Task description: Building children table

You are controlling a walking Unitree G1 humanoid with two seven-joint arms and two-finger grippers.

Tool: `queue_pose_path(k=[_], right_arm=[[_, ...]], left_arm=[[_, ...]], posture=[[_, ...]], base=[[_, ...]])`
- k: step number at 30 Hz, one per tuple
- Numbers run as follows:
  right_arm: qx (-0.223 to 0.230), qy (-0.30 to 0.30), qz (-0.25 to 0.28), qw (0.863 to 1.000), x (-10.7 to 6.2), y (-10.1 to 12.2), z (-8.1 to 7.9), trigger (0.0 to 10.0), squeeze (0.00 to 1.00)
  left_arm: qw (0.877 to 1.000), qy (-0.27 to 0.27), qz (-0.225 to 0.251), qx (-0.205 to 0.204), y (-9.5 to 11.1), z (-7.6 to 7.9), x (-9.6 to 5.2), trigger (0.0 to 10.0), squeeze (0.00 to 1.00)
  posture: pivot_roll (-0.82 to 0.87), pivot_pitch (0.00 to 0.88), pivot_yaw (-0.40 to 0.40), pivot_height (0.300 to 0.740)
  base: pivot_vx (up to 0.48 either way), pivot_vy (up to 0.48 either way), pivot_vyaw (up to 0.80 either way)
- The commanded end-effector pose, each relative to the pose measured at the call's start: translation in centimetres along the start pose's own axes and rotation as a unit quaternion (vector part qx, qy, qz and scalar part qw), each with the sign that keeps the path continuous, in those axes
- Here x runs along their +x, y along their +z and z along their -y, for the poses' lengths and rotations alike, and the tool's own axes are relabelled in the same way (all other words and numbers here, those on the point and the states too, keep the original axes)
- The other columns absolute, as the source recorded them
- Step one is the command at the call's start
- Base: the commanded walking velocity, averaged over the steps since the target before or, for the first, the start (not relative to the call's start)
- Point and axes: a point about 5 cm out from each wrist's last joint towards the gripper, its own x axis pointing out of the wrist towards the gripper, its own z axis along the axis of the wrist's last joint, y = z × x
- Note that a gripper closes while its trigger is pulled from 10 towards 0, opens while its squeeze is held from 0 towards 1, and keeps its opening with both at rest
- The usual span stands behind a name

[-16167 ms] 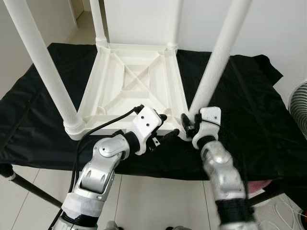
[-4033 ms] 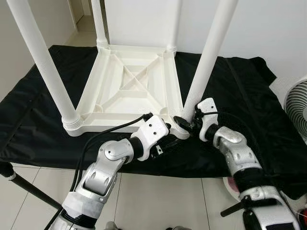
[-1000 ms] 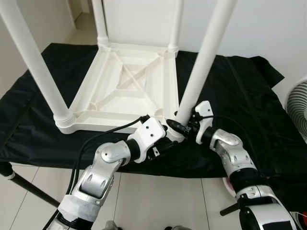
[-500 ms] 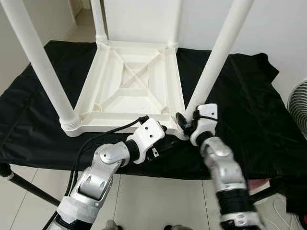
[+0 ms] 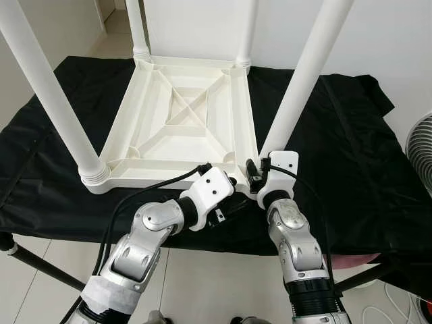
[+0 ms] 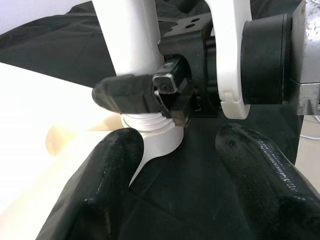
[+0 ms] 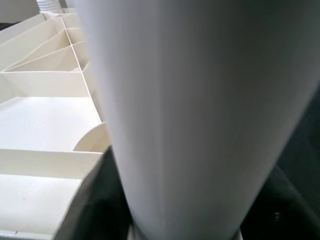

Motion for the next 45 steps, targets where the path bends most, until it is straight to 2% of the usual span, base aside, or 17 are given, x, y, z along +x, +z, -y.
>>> queue_pose_path(k=[1,6,13,14,15,17,20,22,25,26,27,29,30,33,37,40,45], right_arm=[[0.002,0.007,-0.018,1.000,-0.3,-0.7,0.2,10.0,1.00],[0.000,0.056,-0.015,0.998,0.0,-0.9,0.2,10.0,1.00],[-0.039,0.139,-0.012,0.990,0.9,-0.7,2.2,10.0,1.00],[-0.046,0.175,-0.023,0.983,1.0,-0.6,2.5,10.0,0.20],[-0.050,0.201,-0.030,0.978,1.1,-0.5,2.6,10.0,0.00],[-0.050,0.201,-0.030,0.978,1.1,-0.5,2.6,10.0,0.00],[-0.055,0.239,-0.029,0.969,1.6,0.2,3.3,10.0,0.00],[-0.070,0.288,-0.022,0.955,2.2,1.1,3.7,10.0,0.00],[-0.081,0.313,-0.020,0.946,2.3,1.3,3.7,10.0,0.00],[-0.087,0.336,-0.023,0.937,2.3,1.5,3.7,10.0,0.00],[-0.087,0.336,-0.023,0.937,2.3,1.5,3.7,10.0,0.00],[-0.102,0.373,-0.028,0.922,2.5,1.6,3.7,10.0,0.00],[-0.102,0.373,-0.028,0.922,2.5,1.6,3.7,10.0,0.00],[-0.105,0.403,-0.046,0.908,2.7,1.1,3.9,10.0,0.00],[-0.102,0.410,-0.057,0.904,2.7,0.7,4.1,10.0,0.00],[-0.097,0.402,-0.079,0.907,2.8,-0.7,4.6,10.0,0.00],[-0.090,0.397,-0.091,0.909,2.7,-1.7,4.9,10.0,0.00]], left_arm=[[1.000,0.018,-0.007,0.003,-0.2,0.0,0.2,10.0,0.00],[1.000,0.014,-0.006,0.004,-0.2,0.2,0.3,10.0,0.00],[1.000,0.017,0.000,0.003,0.0,0.2,0.5,10.0,0.00],[1.000,0.018,-0.001,0.004,-0.1,0.1,0.5,10.0,0.00],[1.000,0.019,-0.001,0.005,-0.1,0.1,0.5,10.0,0.00],[1.000,0.019,-0.001,0.005,-0.1,0.1,0.5,10.0,0.00],[1.000,0.019,0.000,0.006,0.0,0.0,0.5,10.0,0.00],[1.000,0.017,0.000,0.008,-0.1,0.2,0.6,10.0,0.00],[1.000,0.016,0.001,0.008,-0.1,0.2,0.6,10.0,0.00],[1.000,0.015,0.002,0.008,0.0,0.3,0.7,10.0,0.00],[1.000,0.015,0.002,0.008,0.0,0.3,0.7,10.0,0.00],[1.000,0.017,0.002,0.009,0.0,0.2,0.6,10.0,0.00],[1.000,0.017,0.002,0.009,0.0,0.2,0.6,10.0,0.00],[1.000,0.019,0.001,0.011,-0.1,0.1,0.5,10.0,0.00],[1.000,0.022,0.000,0.012,0.0,0.0,0.5,10.0,0.00],[1.000,0.025,0.001,0.014,0.0,-0.1,0.5,10.0,0.00],[1.000,0.024,0.001,0.014,0.0,0.0,0.5,10.0,0.00]], posture=[[-0.12,0.049,-0.002,0.740],[-0.12,0.037,-0.004,0.740],[-0.12,0.023,-0.012,0.740],[-0.12,0.018,-0.012,0.740],[-0.12,0.015,-0.013,0.740],[-0.12,0.015,-0.013,0.740],[-0.12,0.010,-0.015,0.740],[-0.12,0.002,-0.020,0.740],[-0.12,0.002,-0.020,0.740],[-0.12,0.000,-0.022,0.740],[-0.12,0.000,-0.022,0.740],[-0.11,0.000,-0.024,0.740],[-0.11,0.000,-0.024,0.740],[-0.11,0.000,-0.025,0.740],[-0.10,0.000,-0.030,0.740],[-0.10,0.000,-0.033,0.740],[-0.10,0.000,-0.033,0.740]], base=[[0.000,0.000,0.00],[0.000,0.000,0.00],[0.000,0.000,0.00],[0.000,0.000,0.00],[0.000,0.000,0.00],[0.000,0.000,0.00],[0.000,0.000,0.00],[0.000,0.000,0.00],[0.000,0.000,0.00],[0.000,0.000,0.00],[0.000,0.000,0.00],[0.000,0.000,0.00],[0.000,0.000,0.00],[0.000,0.000,0.00],[0.000,0.000,0.00],[0.000,0.000,0.00],[0.000,0.000,0.00]])
